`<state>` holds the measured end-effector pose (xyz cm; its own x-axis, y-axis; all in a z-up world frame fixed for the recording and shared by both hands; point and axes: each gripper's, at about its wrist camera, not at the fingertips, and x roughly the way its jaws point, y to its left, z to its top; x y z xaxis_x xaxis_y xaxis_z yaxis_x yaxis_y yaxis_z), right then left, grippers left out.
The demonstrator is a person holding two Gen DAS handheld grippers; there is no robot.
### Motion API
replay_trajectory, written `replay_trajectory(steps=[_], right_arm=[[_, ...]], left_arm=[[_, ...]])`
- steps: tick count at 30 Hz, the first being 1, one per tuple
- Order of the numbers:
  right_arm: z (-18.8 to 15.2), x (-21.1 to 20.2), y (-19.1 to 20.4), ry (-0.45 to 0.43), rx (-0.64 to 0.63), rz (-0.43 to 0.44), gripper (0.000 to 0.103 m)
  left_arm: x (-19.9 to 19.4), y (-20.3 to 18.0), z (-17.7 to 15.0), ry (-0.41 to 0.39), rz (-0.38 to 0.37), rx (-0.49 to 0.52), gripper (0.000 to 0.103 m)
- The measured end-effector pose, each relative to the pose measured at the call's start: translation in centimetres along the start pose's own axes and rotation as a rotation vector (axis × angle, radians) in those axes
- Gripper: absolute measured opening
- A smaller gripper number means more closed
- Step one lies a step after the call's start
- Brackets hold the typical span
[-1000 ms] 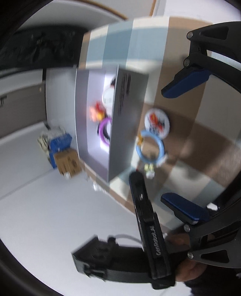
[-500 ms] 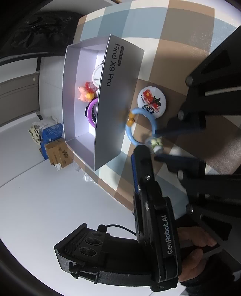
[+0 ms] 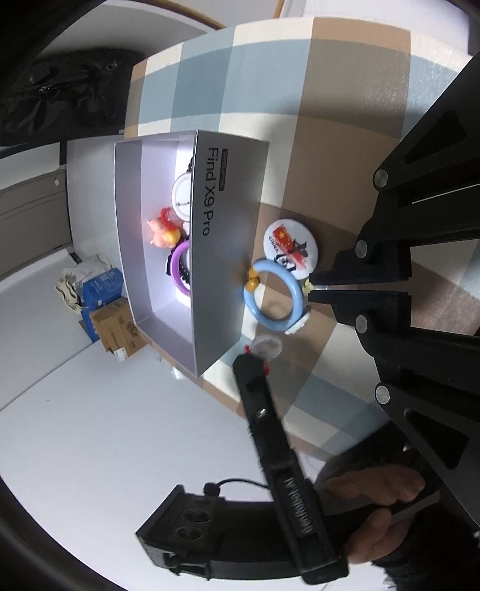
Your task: Organize jewelry
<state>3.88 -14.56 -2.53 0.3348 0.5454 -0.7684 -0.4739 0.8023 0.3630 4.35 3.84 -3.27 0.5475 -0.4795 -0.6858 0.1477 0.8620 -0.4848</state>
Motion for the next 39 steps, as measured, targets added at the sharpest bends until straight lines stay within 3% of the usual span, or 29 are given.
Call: replay_trajectory(steps=[2,4,12,14,18,21,23,29,39], right_arm=[[-0.3,0.0,0.5,0.005,-0.030,-0.013,0.038],[-0.5,0.2,1.2,-0.002,-0.067,-0.030,0.050],[0.1,2.7,2.8,0.029,-0.126,-0.051,0.048],[-0.1,3.0,2.8,0.037,-0.131,-0.060,0.039],[-0.2,3.7,3.3,0.037,-0.157,-0.100,0.036],[-0.2,4.2,3.8,0.030,-0.187,-0.143,0.026],[-0.2,4.2,3.8,0.031,-0.188,-0.153,0.012],[-0.1,3.1,3.7,0.008,-0.176,-0.125,0.011],[2.0,-1.2,2.5,-0.139,-0.088,-0.045,0.011]], left_arm=[[-0.4,0.2,-0.1,-0.003,-0.011,-0.013,0.008],[-0.6,0.2,-0.2,-0.005,-0.012,-0.018,0.008],[-0.9,0.7,-0.1,-0.002,-0.022,-0.042,0.008],[-1.0,0.7,-0.1,-0.005,-0.026,-0.047,0.008],[-0.9,0.6,-0.1,0.003,-0.029,-0.042,0.008],[-1.1,0.7,0.0,-0.001,-0.036,-0.044,0.008],[-1.3,0.7,0.0,-0.006,-0.040,-0.045,0.008],[-1.6,0.6,0.2,-0.017,-0.064,-0.061,0.008],[-2.2,-0.2,1.7,-0.058,-0.037,-0.045,0.008]])
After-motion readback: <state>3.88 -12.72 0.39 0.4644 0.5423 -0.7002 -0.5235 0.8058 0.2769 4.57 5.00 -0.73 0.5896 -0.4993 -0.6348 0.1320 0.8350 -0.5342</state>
